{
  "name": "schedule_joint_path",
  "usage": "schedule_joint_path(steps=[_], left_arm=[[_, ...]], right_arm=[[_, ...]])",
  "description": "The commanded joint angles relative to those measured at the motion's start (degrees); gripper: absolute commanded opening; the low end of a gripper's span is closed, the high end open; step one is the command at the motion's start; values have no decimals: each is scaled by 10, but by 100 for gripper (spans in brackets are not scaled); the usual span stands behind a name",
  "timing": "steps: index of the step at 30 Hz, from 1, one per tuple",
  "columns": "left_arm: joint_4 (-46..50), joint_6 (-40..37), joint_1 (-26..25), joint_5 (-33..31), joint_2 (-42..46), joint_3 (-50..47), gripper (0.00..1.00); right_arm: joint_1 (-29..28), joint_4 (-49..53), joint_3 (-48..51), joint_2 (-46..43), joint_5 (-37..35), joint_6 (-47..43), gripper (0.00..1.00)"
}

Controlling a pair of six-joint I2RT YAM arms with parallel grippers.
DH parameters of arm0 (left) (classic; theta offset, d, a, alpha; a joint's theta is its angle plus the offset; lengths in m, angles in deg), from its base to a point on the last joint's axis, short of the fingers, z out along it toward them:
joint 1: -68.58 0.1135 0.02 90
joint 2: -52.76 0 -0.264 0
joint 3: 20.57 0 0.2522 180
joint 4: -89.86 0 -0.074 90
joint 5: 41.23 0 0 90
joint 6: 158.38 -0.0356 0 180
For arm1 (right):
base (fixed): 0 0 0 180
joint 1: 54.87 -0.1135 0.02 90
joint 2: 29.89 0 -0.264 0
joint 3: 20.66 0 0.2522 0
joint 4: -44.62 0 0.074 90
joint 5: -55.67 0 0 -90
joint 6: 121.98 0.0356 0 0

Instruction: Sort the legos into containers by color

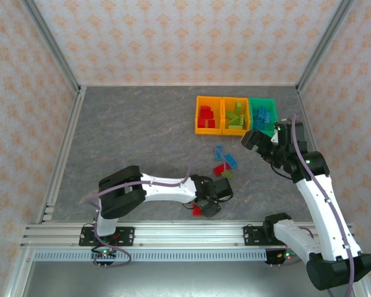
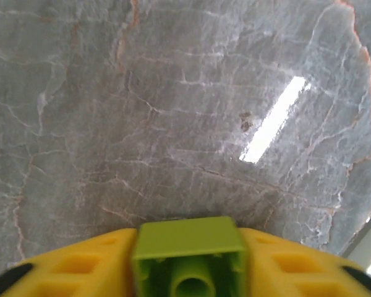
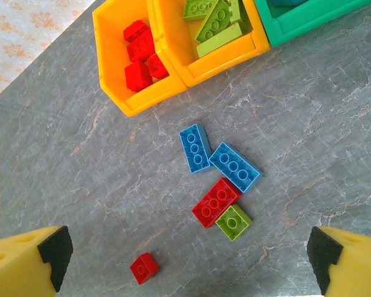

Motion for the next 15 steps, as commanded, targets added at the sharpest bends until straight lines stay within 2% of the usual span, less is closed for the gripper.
schedule_joint_path(steps=[1, 4, 6, 8, 12, 15], left_arm=[[14, -1, -6, -21, -13, 10, 32], [15, 0, -6, -33, -3, 11, 26], [6, 2, -6, -45, 28, 4, 18], [-9, 4, 2, -50, 65, -3, 17], [-46, 10, 57, -49, 120, 18, 17], [-64, 6, 109, -54, 111, 83, 17]], right_arm=[[2, 19, 3, -8, -20, 7, 99], [2, 24, 3, -9, -8, 5, 99], [2, 31, 6, -8, 0, -2, 99], [2, 42, 8, -11, 8, -5, 99], [2, 36, 21, -35, 41, 12, 99], [2, 11, 37, -61, 47, 30, 99]])
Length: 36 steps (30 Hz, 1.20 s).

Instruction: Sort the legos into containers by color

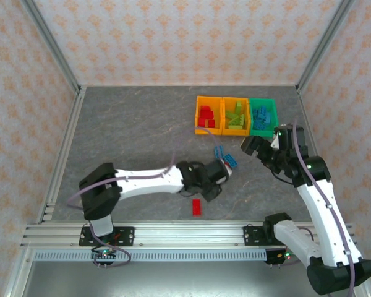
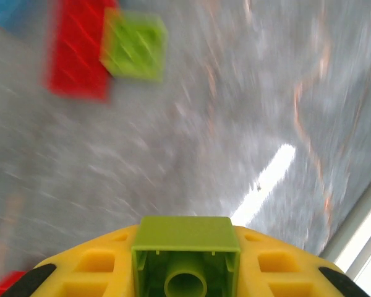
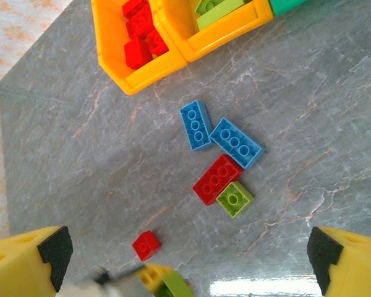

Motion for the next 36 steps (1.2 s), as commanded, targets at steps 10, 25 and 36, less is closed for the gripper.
schedule_joint_path(steps=[10, 25, 36], left_arm=[[-62, -30, 145, -144, -237, 397, 16], [-18, -62, 177, -132, -534, 821, 44], [-12, -70, 177, -72, -326, 645, 49]], right_arm=[[2, -17, 21, -47, -22, 28, 99], [2, 2, 22, -62, -36, 17, 99], [2, -25, 55, -52, -35, 26, 99]])
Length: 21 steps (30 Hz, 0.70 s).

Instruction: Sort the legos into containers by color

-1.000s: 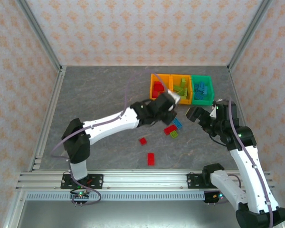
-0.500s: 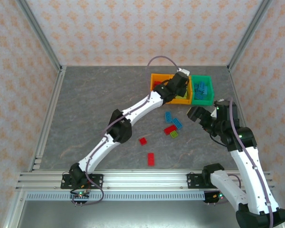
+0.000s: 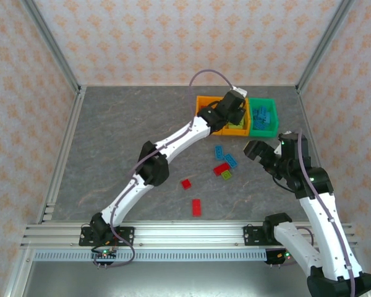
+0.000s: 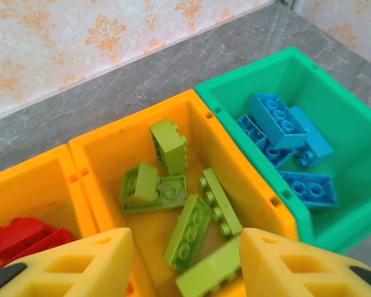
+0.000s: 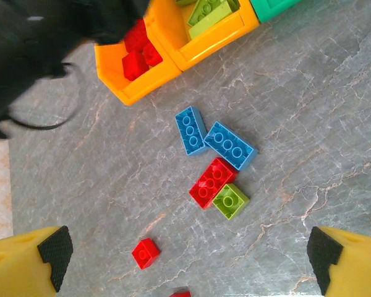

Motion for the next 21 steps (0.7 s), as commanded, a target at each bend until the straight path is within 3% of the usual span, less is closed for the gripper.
schedule_joint_path(steps=[1, 6, 10, 14, 17, 21], left_arm=[[-61, -9, -2, 32, 173, -130, 49], [-197, 2, -4, 52, 417, -432, 49], [-206, -27, -14, 55, 579, -592, 49], [-144, -107, -39, 61, 715, -702, 52], [-67, -173, -61, 70, 790, -756, 62], [29, -247, -67, 98, 872, -808, 85]], right_arm=[[2, -13, 19, 4, -13, 0, 99], [-2, -29, 51, 26, 8, -20, 99], [-37, -43, 69, 78, 25, -34, 95], [-106, -71, 79, 163, 7, -49, 94], [-136, -95, 80, 230, -28, -69, 90], [-191, -99, 37, 336, -100, -105, 87]])
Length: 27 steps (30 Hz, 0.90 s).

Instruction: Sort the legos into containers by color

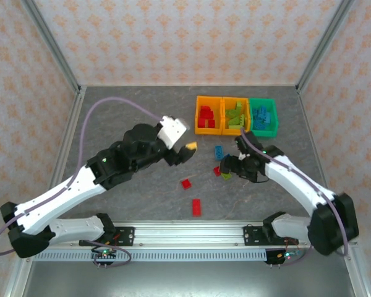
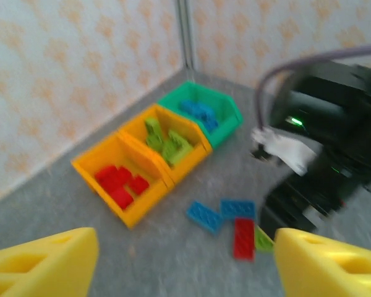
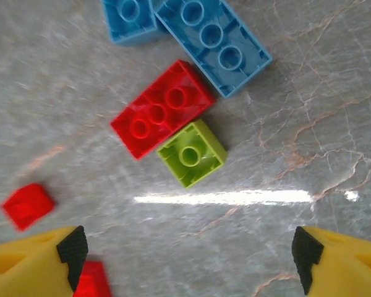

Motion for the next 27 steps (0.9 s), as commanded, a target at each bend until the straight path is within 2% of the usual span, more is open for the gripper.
schedule_joint_path(steps=[1, 4, 8, 12, 16, 18, 22, 27], left_arm=[[119, -110, -1, 33, 54, -37, 90], [162, -182, -1, 36, 109, -78, 99], [199, -281, -1, 29, 156, -122, 100], [144, -321, 0, 19, 185, -176, 100], [96, -330, 10, 32, 184, -207, 100], [93, -330, 18, 39, 177, -212, 100], [78, -328, 32, 43, 181, -228, 100], [34, -308, 51, 64, 205, -261, 100]], right_arm=[[-38, -23, -36, 67, -78, -47, 87], [-53, -19, -60, 138, -119, -65, 82], [-57, -10, -86, 206, -148, -71, 72], [-57, -26, -83, 231, -138, -79, 68], [-59, -28, -83, 254, -107, -83, 55], [-59, -35, -75, 253, -91, -78, 52], [-59, -39, -65, 227, -90, -63, 38], [-59, -43, -54, 116, -117, -27, 27]])
